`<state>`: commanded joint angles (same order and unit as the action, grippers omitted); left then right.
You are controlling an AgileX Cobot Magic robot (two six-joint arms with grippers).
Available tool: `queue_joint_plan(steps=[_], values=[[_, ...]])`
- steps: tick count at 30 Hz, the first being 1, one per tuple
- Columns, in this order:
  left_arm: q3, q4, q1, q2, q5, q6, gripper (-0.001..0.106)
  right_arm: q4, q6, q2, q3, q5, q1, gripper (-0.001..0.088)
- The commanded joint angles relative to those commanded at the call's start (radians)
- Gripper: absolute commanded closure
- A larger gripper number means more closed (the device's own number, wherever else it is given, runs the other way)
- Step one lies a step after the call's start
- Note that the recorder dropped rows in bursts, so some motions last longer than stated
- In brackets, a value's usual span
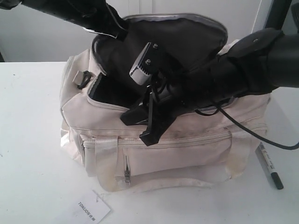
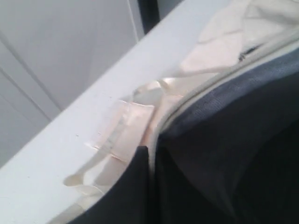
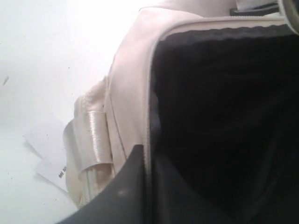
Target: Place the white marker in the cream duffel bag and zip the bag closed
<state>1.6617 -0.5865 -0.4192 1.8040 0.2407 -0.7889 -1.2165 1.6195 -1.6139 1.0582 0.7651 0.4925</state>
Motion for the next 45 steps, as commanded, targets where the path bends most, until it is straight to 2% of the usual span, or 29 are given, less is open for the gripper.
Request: queue_joint_plan(steps=[6,11,14,27,32,37,45], values=[[0.000,0.000,0.000,0.070,-0.151,0.000,0.105,0.000,0.000,0.004,0.000,0.000,0.000,0.0868],[0.000,0.000,0.000,0.121,-0.300,0.000,0.105,0.000,0.000,0.004,0.000,0.051,0.000,0.0868],[0.000,0.000,0.000,0.147,-0.348,0.000,0.105,0.000,0.000,0.004,0.000,0.062,0.000,0.0868],[0.000,0.000,0.000,0.197,-0.353,0.000,0.105,0.000,0.000,0.004,0.000,0.035,0.000,0.0868],[0.000,0.000,0.000,0.197,-0.353,0.000,0.105,-0.082,-0.007,0.002,0.000,0.016,0.000,0.0868],[0.000,0.000,0.000,0.197,-0.353,0.000,0.105,-0.087,-0.007,-0.006,0.000,0.003,0.000,0.0865],[0.000,0.000,0.000,0.197,-0.353,0.000,0.105,-0.087,-0.007,-0.026,0.000,-0.008,0.000,0.0610]])
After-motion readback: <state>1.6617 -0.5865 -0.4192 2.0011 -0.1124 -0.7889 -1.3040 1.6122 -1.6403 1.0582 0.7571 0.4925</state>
